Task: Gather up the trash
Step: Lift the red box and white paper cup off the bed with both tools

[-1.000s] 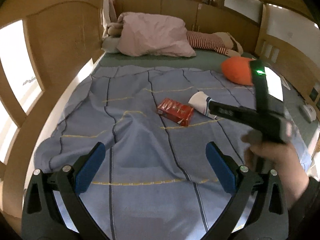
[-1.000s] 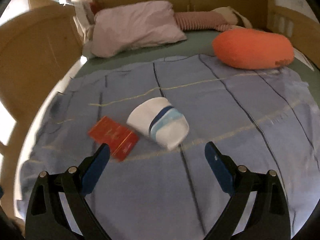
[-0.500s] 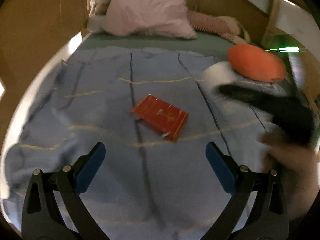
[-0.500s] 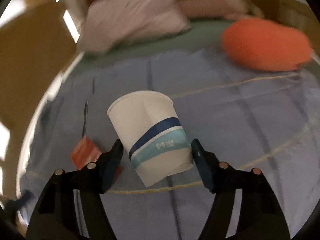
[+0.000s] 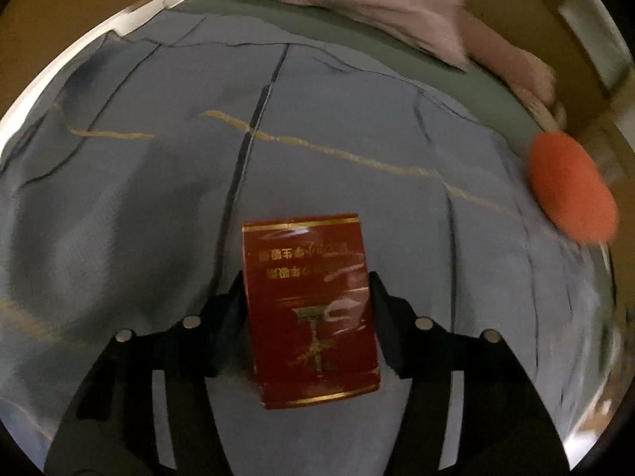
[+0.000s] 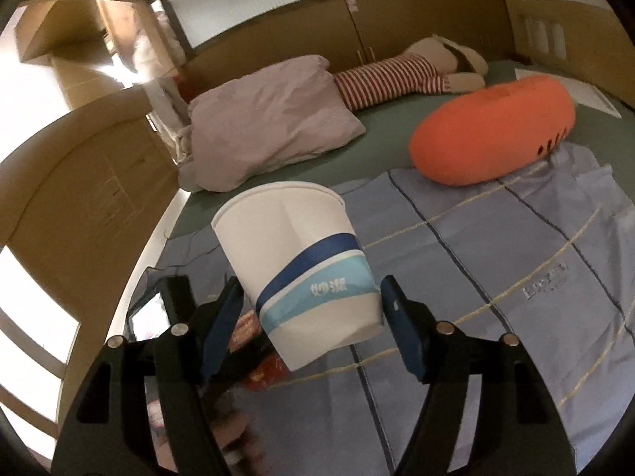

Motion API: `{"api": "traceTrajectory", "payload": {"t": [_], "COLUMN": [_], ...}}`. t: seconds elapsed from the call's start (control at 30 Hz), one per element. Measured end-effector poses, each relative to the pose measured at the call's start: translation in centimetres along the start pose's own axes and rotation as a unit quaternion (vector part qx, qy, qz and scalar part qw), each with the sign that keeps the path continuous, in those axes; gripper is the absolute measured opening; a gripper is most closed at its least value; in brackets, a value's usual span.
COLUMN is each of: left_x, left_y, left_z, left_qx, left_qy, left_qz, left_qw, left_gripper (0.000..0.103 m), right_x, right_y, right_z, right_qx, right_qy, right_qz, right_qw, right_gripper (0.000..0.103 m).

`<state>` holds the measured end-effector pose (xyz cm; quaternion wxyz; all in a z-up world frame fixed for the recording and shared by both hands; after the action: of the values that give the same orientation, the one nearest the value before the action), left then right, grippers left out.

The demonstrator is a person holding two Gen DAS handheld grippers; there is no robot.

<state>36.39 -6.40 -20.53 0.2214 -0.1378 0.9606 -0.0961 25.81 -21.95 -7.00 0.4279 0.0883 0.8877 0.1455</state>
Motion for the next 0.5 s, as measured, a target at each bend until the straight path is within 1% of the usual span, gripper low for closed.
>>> {"api": "traceTrajectory", "payload": {"t": [0.07, 0.1, 0.13, 0.17, 0.23, 0.27, 0.3, 0.33, 0.37, 0.4, 0.43, 0.5], "left_x": [2.0, 3.1, 3.8, 5.3, 6.9, 8.3, 9.1, 10.3, 11.9, 13.2, 13.9, 15.2], "left_y": [1.2, 1.6, 1.8, 2.3, 2.6, 2.8, 3.0, 3.2, 3.8, 4.8, 5.7, 7.4], "left_z": [-4.0, -5.9, -7.9, -11.3, -15.4, -18.6, -20.0, -21.1, -22.2, -22.9, -23.1, -23.4], "left_qx": [0.040, 0.056, 0.064, 0.053, 0.058, 0.051, 0.040, 0.016, 0.021, 0.025, 0.018, 0.019], "left_qy": [-0.006, -0.010, -0.022, -0.056, -0.090, -0.125, -0.143, -0.153, -0.163, -0.166, -0.163, -0.155], "left_qz": [0.036, 0.055, 0.075, 0.113, 0.147, 0.171, 0.185, 0.204, 0.214, 0.211, 0.207, 0.197], "left_qw": [0.9985, 0.9969, 0.9949, 0.9906, 0.9834, 0.9760, 0.9716, 0.9669, 0.9628, 0.9629, 0.9645, 0.9679], "left_gripper": [0.058, 0.058, 0.058, 0.058, 0.058, 0.059, 0.059, 0.059, 0.059, 0.059, 0.059, 0.060], "right_x": [0.5, 0.8, 1.2, 2.2, 3.8, 5.4, 6.9, 8.1, 9.8, 10.2, 11.0, 11.5], "right_y": [0.7, 1.2, 1.7, 2.6, 3.8, 4.4, 4.8, 4.9, 4.8, 5.1, 5.3, 6.0], "right_z": [-1.0, -1.6, -2.2, -3.4, -4.5, -5.5, -6.1, -6.9, -8.2, -8.7, -9.9, -11.3], "right_qx": [-0.011, -0.013, -0.013, -0.015, -0.018, -0.020, -0.024, -0.034, -0.027, -0.023, -0.018, -0.009], "right_qy": [0.003, 0.003, 0.002, 0.003, 0.005, 0.010, 0.018, 0.019, 0.036, 0.037, 0.034, 0.016], "right_qz": [-0.002, -0.009, -0.018, -0.032, -0.051, -0.065, -0.073, -0.066, -0.060, -0.063, -0.072, -0.083], "right_qw": [1.000, 1.000, 1.000, 0.999, 0.999, 0.998, 0.997, 0.997, 0.997, 0.997, 0.997, 0.996], "right_gripper": [0.070, 0.070, 0.070, 0.070, 0.070, 0.071, 0.071, 0.071, 0.071, 0.071, 0.071, 0.071]}}
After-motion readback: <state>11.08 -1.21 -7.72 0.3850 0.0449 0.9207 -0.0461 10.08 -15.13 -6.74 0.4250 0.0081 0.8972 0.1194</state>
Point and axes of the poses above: each gripper's, at about its wrist camera, not at the fingertips, and z roughly the way its jaws point, y to its left, x to its underside, the point moved 3 cm from there along z, roughly the way its jaws point, and after that the axes turned 1 degree about y, right-handed, at the moved point
